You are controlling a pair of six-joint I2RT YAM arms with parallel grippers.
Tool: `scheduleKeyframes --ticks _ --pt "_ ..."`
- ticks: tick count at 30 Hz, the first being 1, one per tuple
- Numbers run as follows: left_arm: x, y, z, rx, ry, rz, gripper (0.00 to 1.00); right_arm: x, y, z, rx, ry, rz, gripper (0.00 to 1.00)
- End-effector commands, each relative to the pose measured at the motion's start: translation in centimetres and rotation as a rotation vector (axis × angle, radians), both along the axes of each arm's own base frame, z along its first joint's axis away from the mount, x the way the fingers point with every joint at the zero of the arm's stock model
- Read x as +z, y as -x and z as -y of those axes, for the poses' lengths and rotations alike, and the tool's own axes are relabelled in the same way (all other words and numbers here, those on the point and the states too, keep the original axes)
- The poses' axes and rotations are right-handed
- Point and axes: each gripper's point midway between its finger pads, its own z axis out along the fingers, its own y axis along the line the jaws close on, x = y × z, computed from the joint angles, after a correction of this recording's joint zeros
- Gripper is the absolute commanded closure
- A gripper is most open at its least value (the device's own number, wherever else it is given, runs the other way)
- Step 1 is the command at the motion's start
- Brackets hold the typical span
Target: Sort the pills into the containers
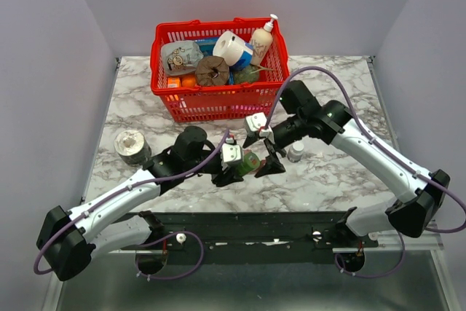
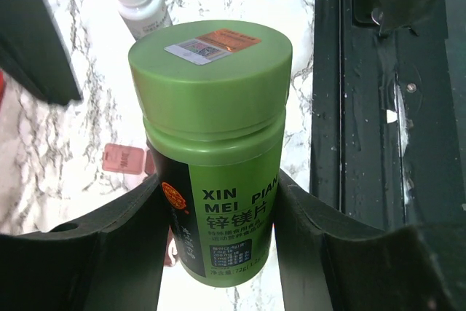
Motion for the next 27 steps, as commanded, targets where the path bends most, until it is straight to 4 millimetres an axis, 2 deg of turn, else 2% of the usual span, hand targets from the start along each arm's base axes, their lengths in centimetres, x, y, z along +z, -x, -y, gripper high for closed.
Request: scheduleKeyframes --ticks 1,2,3,6,8,13,20,23,24,27 --pt "1.1 -0.6 0.1 0.053 0.064 0.020 1.00 3.2 -0.8 -0.5 -0.240 -0.043 -0.136 0.00" --pt "1.2 -0.7 0.1 0.069 0.079 0.003 1.00 3.3 -1.1 -0.5 -0.354 -0.014 -0.230 0.00" --pt "1.4 -0.7 0.1 0.078 0.090 0.005 1.00 3.5 -2.0 -0.5 -0.411 -0.026 -0.235 0.00" --pt "1.5 -1.3 0.2 0.122 0.106 -0.005 1.00 3.0 -2.1 -0.5 -0.488 -0.005 -0.360 0.00" --pt "1.7 -1.9 0.1 0.158 0.104 -0.009 1.00 1.7 -2.2 -0.7 -0.561 0.030 -0.453 0.00" --pt "2.0 -2.9 0.4 0.206 0.117 -0.019 1.00 -0.8 -4.1 -0.9 -0.683 0.080 -0.483 0.00" --pt "2.3 -3.6 0.5 0.226 0.111 -0.002 1.00 -1.6 -4.4 -1.3 -0.732 0.106 -0.547 0.01" --pt "2.3 -3.8 0.5 0.235 0.105 0.003 1.00 -1.7 -4.3 -1.3 -0.719 0.115 -0.553 0.14" --pt "2.4 -3.9 0.4 0.237 0.104 0.006 1.00 -1.7 -4.2 -1.3 -0.712 0.121 -0.551 0.23" --pt "2.3 -4.0 0.3 0.242 0.100 0.013 1.00 -1.6 -4.1 -1.3 -0.693 0.132 -0.547 0.32"
